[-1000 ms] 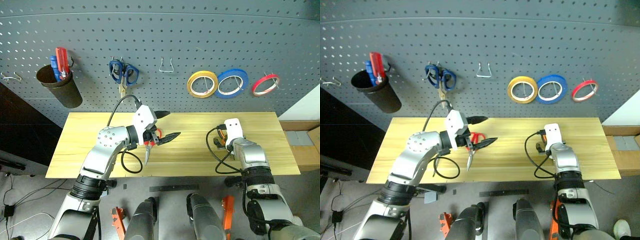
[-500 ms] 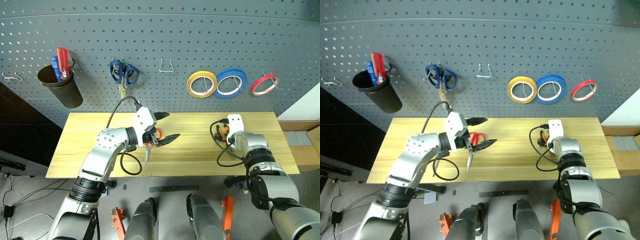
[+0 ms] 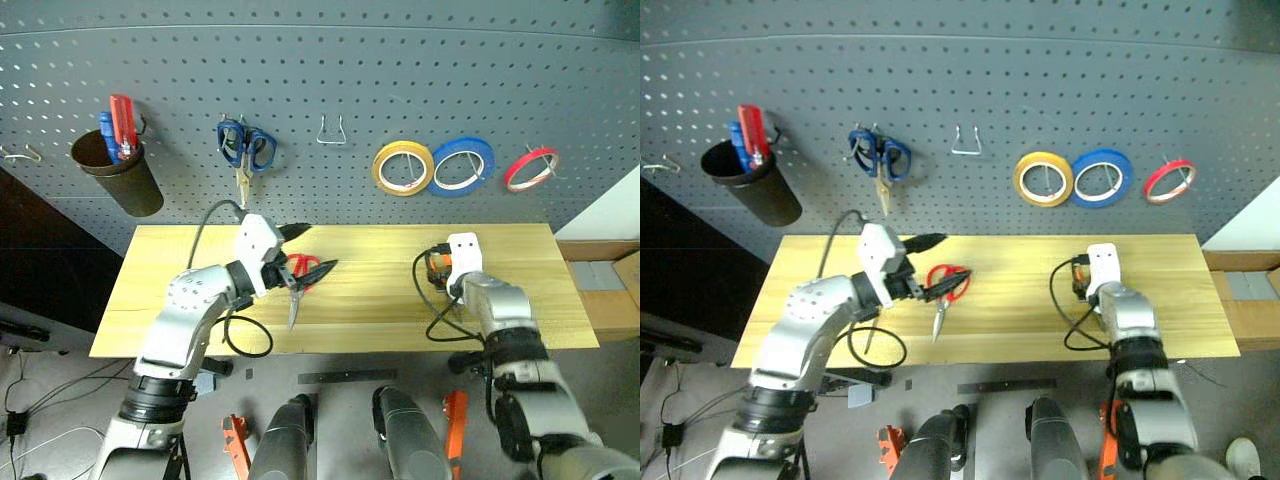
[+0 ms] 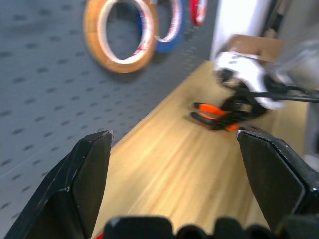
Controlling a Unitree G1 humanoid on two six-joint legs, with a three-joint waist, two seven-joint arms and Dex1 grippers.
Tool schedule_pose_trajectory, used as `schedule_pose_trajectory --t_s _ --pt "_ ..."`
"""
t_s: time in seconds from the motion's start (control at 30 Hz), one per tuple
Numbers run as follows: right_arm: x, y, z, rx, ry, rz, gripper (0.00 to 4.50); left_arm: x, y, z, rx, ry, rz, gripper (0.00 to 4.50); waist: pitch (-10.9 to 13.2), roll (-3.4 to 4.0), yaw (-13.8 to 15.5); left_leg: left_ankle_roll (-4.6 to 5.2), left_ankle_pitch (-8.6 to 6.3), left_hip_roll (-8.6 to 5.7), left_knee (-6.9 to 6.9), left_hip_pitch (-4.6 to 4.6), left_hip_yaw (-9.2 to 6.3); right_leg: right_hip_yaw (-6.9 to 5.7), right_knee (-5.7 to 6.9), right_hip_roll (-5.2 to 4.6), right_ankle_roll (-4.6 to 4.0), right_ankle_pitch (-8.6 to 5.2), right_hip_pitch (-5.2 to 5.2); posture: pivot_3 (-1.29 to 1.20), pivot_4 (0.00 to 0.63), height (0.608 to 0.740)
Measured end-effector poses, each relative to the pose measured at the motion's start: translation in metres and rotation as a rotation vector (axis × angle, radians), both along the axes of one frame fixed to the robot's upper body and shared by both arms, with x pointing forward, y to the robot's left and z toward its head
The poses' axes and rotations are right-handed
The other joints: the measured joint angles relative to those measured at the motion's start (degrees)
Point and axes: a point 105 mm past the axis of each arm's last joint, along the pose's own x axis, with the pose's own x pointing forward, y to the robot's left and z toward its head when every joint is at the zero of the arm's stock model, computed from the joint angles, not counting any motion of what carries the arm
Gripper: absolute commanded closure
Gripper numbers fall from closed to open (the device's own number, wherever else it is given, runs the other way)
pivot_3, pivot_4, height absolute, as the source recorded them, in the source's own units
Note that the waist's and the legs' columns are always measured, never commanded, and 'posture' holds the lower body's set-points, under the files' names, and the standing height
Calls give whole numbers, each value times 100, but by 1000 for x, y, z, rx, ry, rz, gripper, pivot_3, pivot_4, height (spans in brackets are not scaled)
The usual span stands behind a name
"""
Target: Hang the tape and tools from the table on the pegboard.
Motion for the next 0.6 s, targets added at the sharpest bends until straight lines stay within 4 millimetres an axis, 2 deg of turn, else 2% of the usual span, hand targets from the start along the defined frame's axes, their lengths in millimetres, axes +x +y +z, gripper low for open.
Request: schedule_pose_trajectory --t_s 0.13,0.23,0.3,0.47,0.6 --pt "-30 67 63 50 -206 163 1860 6 27 15 -52 -68 136 202 -2 1 10 -5 3 1 6 -2 -13 -10 -3 2 0 0 1 -103 243 740" --pt "-48 112 94 114 -299 269 1860 7 41 24 -99 -97 199 202 -15 2 38 -16 10 -1 6 -1 -26 -18 -7 3 -1 1 7 -95 233 740" --pt "-48 131 115 130 -359 311 1860 2 47 24 -115 -95 210 202 -15 2 39 -19 15 -7 7 -1 -24 -14 -11 1 -5 5 6 -80 223 740" --pt "-32 155 196 139 -627 363 1860 -1 56 32 -145 -117 235 202 -43 -1 84 -30 24 -4 -2 -1 -38 -30 -11 5 -22 17 5 -38 196 740" --pt "-12 164 222 168 -696 372 1860 -4 56 40 -158 -148 244 202 -103 -7 146 -32 24 -3 -16 -2 -31 -26 -15 6 -24 18 1 -15 184 740"
